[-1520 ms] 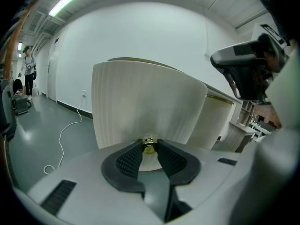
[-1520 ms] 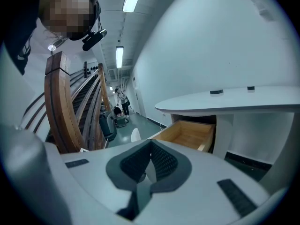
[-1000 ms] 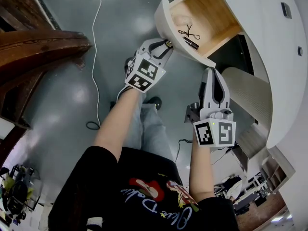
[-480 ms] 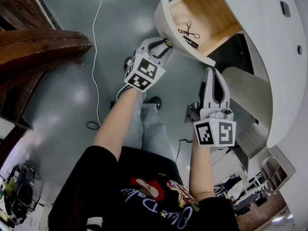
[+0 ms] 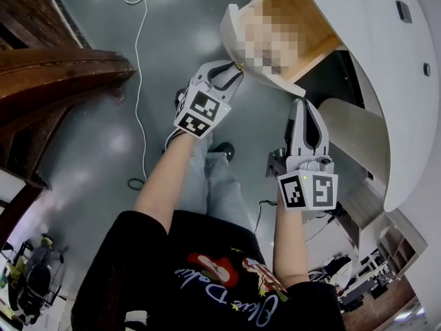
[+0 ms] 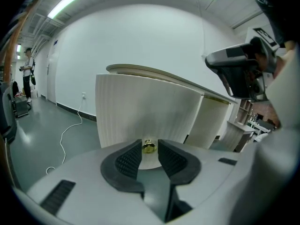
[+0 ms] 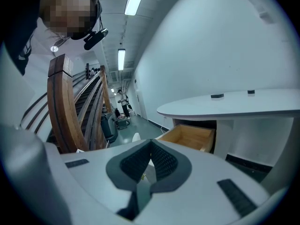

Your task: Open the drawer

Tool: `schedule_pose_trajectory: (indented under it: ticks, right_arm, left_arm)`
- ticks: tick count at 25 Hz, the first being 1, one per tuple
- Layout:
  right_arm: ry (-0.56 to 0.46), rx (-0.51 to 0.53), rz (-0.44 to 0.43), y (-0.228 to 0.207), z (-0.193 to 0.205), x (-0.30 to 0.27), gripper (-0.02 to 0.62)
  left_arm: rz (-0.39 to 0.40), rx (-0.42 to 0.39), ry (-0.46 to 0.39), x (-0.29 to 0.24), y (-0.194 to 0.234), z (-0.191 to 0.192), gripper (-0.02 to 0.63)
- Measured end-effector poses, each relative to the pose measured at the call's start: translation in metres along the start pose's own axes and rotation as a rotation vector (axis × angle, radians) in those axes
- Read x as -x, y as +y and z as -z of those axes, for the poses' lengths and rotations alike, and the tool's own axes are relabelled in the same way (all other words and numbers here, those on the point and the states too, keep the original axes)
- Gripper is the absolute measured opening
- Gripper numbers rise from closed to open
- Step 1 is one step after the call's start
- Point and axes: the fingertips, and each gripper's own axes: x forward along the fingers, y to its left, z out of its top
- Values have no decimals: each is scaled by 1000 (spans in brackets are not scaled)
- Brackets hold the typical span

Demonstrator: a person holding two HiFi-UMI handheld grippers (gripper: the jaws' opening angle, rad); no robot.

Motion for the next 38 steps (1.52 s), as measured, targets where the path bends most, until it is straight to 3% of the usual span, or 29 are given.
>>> schedule_pose_trajectory:
  ticks: [11,38]
  right_arm:
    - [-31,25,-4,2,-28,13,0]
    - [-75,56,-22,27,-102,97,0]
  left_arm:
    - [-25,-21,-80,46,-5,-47,9]
    - [-35,-22,-101,172,-69,-165,5]
